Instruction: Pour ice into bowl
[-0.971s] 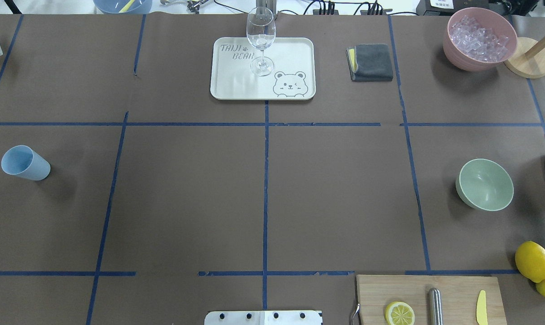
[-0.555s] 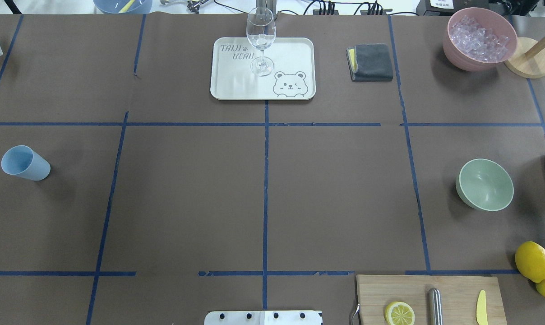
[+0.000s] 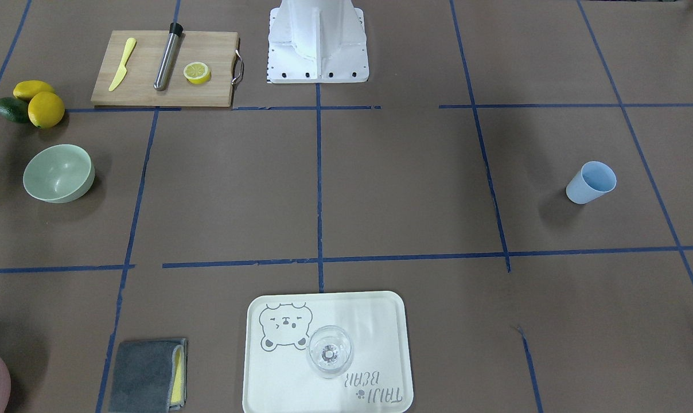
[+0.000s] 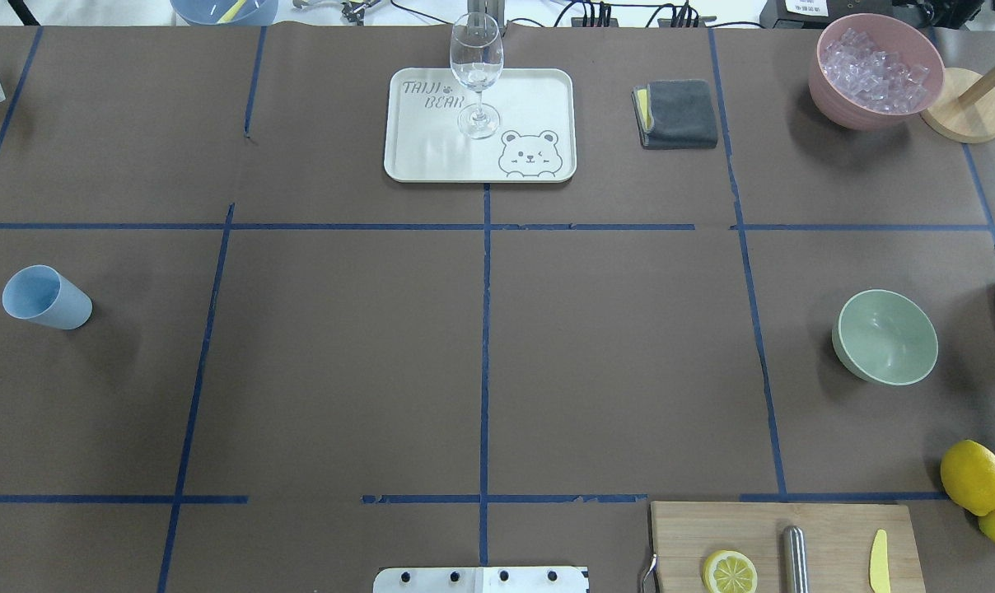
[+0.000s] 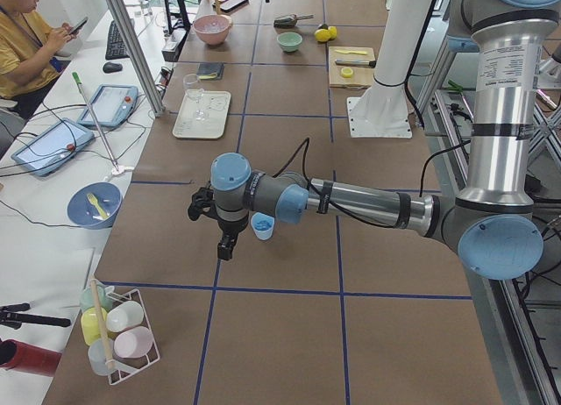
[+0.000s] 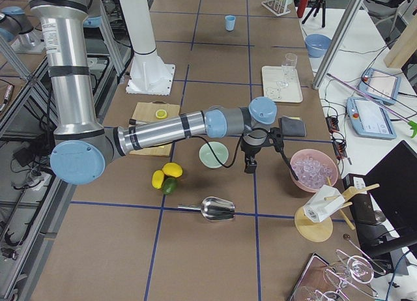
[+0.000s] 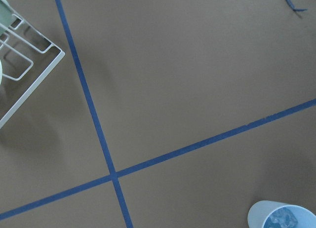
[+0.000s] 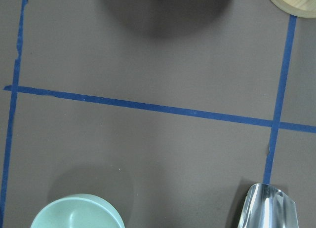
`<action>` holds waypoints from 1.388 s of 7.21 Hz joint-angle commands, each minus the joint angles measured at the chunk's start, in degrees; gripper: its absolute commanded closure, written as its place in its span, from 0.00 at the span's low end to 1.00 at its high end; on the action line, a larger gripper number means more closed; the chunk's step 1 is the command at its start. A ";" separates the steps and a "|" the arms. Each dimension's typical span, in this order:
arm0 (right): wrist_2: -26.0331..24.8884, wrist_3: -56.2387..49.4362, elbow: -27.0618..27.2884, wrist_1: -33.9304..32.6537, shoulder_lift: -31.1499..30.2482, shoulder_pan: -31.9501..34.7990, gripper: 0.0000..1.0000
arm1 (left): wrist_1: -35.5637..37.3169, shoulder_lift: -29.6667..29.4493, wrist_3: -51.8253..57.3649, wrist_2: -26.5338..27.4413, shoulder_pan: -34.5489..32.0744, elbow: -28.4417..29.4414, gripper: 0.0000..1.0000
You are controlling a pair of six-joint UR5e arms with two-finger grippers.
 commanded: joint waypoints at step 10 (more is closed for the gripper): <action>-19.30 37.38 -0.31 46.96 -19.18 -27.83 0.34 | 0.94 0.39 0.05 -0.11 0.30 -2.12 0.00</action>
